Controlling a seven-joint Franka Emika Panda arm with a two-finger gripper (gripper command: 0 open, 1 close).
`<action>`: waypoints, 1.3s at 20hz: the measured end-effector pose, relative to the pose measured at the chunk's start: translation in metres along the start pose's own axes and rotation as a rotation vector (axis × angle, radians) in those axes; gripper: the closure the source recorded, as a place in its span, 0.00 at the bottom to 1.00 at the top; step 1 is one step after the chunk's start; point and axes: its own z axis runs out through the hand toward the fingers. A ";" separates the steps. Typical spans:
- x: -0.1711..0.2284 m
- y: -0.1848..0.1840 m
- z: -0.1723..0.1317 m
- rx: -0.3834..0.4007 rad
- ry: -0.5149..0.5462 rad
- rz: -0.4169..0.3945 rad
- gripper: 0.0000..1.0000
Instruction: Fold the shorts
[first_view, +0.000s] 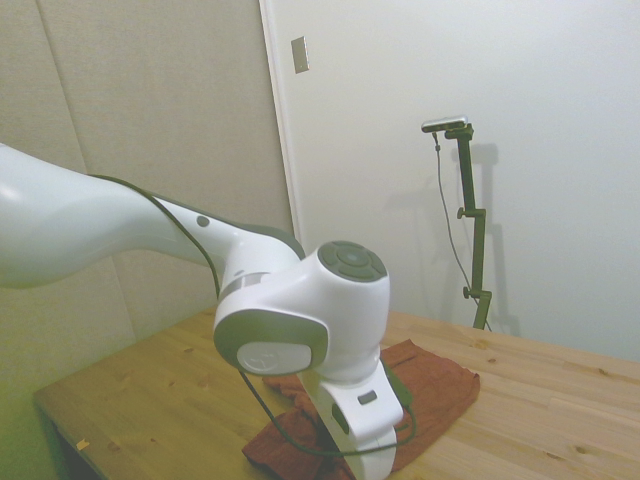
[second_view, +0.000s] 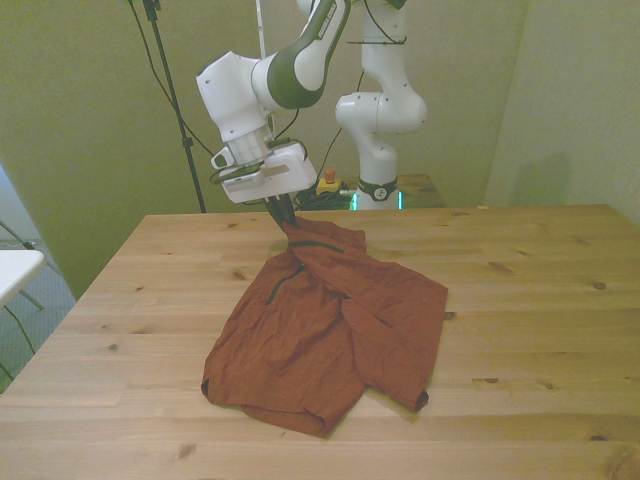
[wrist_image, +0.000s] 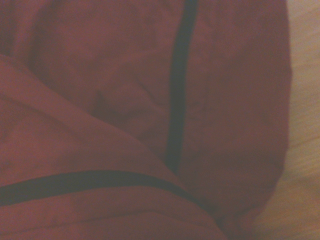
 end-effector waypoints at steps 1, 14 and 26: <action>0.007 0.001 0.005 -0.008 0.005 0.010 0.00; 0.016 -0.011 0.015 -0.044 0.019 -0.009 0.00; -0.102 -0.086 -0.058 -0.349 0.462 -0.182 0.00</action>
